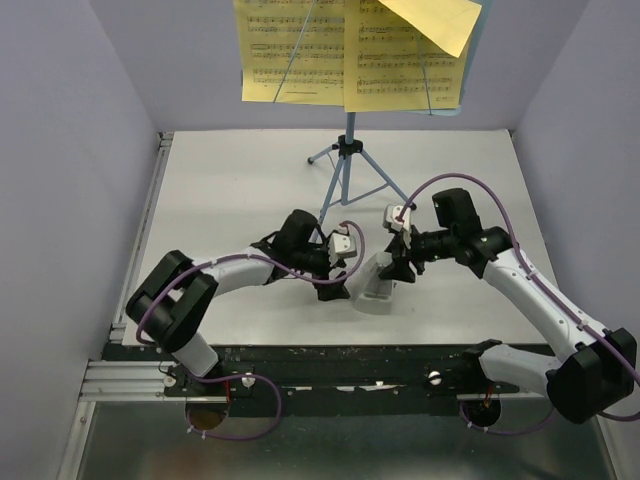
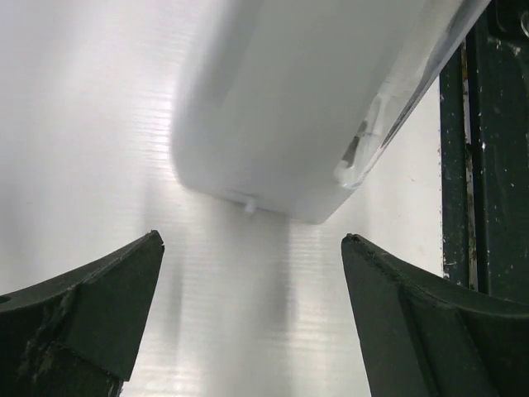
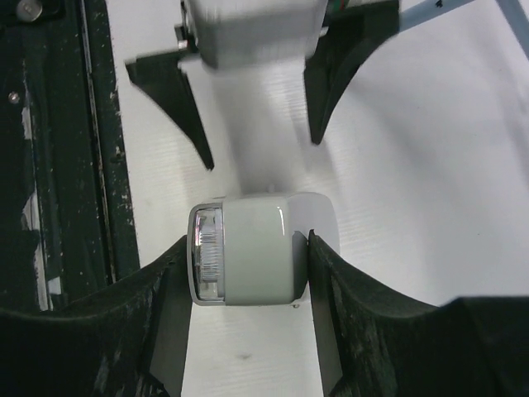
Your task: Pack up the instrument practice props
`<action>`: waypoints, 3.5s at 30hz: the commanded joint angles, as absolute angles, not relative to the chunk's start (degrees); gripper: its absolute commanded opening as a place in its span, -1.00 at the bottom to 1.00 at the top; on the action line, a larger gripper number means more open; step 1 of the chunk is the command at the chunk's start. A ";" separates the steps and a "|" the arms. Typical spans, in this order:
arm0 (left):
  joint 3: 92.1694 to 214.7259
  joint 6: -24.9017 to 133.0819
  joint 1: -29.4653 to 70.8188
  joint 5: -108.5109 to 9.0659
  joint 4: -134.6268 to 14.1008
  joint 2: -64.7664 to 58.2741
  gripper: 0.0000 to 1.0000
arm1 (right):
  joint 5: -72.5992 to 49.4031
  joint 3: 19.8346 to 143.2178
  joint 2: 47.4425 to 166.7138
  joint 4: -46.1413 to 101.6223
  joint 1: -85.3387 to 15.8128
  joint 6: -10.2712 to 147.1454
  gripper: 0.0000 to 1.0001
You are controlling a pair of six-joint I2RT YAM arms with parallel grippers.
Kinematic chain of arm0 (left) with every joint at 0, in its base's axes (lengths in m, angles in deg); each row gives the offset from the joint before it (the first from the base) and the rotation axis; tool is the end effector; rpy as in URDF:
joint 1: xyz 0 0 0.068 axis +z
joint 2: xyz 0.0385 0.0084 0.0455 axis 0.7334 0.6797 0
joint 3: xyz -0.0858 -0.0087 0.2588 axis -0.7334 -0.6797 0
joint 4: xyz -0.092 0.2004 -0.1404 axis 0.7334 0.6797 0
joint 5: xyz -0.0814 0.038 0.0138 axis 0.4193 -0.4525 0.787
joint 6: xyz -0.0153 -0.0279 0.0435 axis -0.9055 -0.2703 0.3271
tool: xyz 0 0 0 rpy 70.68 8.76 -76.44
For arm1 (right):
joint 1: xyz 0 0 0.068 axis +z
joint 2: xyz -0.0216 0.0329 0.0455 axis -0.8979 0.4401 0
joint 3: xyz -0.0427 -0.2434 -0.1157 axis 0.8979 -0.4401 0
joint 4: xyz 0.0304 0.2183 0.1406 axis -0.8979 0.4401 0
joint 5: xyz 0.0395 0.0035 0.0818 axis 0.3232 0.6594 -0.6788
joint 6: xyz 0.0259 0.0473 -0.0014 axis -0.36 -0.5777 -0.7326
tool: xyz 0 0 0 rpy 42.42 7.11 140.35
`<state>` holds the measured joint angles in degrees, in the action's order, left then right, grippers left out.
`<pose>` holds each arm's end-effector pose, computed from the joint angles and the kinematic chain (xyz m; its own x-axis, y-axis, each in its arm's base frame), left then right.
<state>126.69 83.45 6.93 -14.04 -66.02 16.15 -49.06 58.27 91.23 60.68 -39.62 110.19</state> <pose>0.2296 -0.2267 0.1635 -0.2187 0.4732 -0.8534 0.9751 0.0728 -0.2095 0.1993 0.1175 0.2855 -0.1198 -0.4974 -0.8592 -0.9810 0.1925 0.0254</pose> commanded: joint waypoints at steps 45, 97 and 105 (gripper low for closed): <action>135.59 96.69 19.23 -17.82 -29.87 -2.89 0.98 | -40.09 99.32 121.00 125.41 -85.77 181.68 -0.99; 141.39 69.12 20.63 -40.13 -48.13 1.50 0.98 | -57.03 82.27 109.30 66.81 -65.21 105.16 1.00; 147.36 69.89 20.55 -33.29 -52.35 8.53 0.38 | -57.13 81.92 116.25 48.72 -62.49 107.35 0.53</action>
<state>143.25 72.48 20.59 -36.55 -48.05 5.27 -55.14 82.31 114.66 64.05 -64.18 111.76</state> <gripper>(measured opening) 0.745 0.830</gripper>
